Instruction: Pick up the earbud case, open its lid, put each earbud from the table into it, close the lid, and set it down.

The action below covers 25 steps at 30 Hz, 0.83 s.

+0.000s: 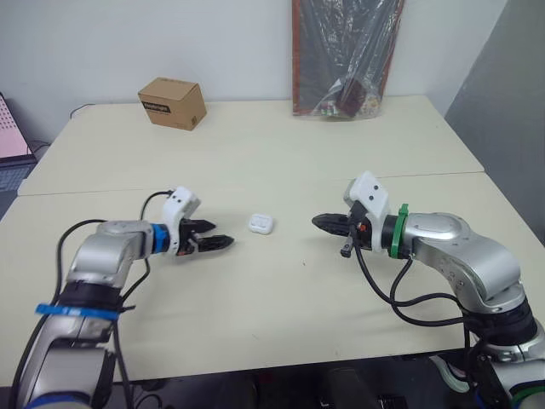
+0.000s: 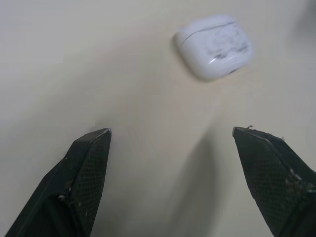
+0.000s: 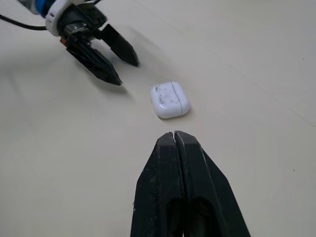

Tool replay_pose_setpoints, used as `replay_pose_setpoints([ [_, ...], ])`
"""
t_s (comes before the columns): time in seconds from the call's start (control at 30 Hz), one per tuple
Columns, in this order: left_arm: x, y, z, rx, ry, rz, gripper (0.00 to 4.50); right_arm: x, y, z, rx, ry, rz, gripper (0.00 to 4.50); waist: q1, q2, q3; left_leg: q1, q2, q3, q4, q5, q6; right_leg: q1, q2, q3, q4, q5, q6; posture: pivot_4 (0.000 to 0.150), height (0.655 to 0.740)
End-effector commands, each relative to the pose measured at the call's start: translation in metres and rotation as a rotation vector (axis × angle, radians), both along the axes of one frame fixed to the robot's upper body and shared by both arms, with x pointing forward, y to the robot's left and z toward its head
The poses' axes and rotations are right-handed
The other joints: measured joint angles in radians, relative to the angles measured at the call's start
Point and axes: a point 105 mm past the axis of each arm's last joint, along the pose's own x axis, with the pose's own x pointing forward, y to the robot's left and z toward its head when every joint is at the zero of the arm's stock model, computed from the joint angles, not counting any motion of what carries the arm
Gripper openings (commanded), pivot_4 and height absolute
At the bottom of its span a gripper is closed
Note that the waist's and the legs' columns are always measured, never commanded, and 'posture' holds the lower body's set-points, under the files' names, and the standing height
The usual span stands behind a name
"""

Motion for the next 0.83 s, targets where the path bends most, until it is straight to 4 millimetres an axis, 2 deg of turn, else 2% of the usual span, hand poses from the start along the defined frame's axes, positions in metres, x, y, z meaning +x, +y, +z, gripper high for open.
replay_pose_setpoints([
  [0.03,-0.008,0.004,0.024,-0.01,-0.142,0.034,4.15,-0.016,0.003,0.017,0.076,-0.068,0.007,0.0,0.007,0.0,0.0,-0.001,0.0,0.0,0.0,0.0,0.0,0.0,-0.001,-0.001,0.0,0.0,0.0,0.15,0.74],
  [0.2,-0.03,-0.002,0.03,-0.107,-0.301,0.124,4.15,-0.031,0.002,-0.002,0.11,0.018,-0.024,0.0,0.029,0.0,0.0,-0.003,-0.002,0.0,0.001,0.0,-0.001,0.0,-0.005,-0.001,-0.002,-0.001,0.001,0.15,0.74],
  [0.27,-0.039,-0.003,0.025,-0.117,-0.319,0.156,4.15,-0.034,-0.002,-0.014,0.123,0.092,-0.048,0.0,0.031,-0.001,0.0,-0.003,-0.003,0.001,0.002,0.0,-0.001,0.0,-0.006,-0.001,-0.002,0.0,0.002,0.15,0.74],
  [0.4,-0.057,-0.003,0.007,-0.114,-0.312,0.204,4.15,-0.044,-0.005,-0.029,0.1,0.115,-0.08,0.0,0.031,-0.001,0.0,-0.001,-0.003,0.001,0.002,0.0,-0.001,0.002,-0.006,0.0,-0.002,0.0,0.002,0.15,0.74],
  [0.53,-0.068,0.006,-0.008,-0.096,-0.287,0.265,4.15,-0.051,-0.015,-0.054,0.032,0.158,-0.143,0.0,0.03,-0.001,0.0,0.0,-0.002,0.001,0.002,0.0,-0.001,0.002,-0.004,-0.001,-0.001,-0.001,0.001,0.15,0.74],
  [0.7,-0.076,0.012,-0.021,-0.078,-0.275,0.281,4.15,-0.053,-0.016,-0.064,0.054,0.203,-0.178,0.0,0.029,-0.001,-0.001,0.001,-0.002,0.002,0.002,0.0,-0.001,0.002,-0.004,0.0,-0.001,-0.001,0.001,0.15,0.74],
  [0.83,-0.075,0.012,-0.02,-0.091,-0.286,0.273,4.15,-0.053,-0.016,-0.067,0.058,0.21,-0.184,0.0,0.029,-0.001,-0.001,0.001,-0.003,0.002,0.002,0.0,-0.001,0.002,-0.004,0.0,-0.002,-0.001,0.002,0.15,0.74],
])
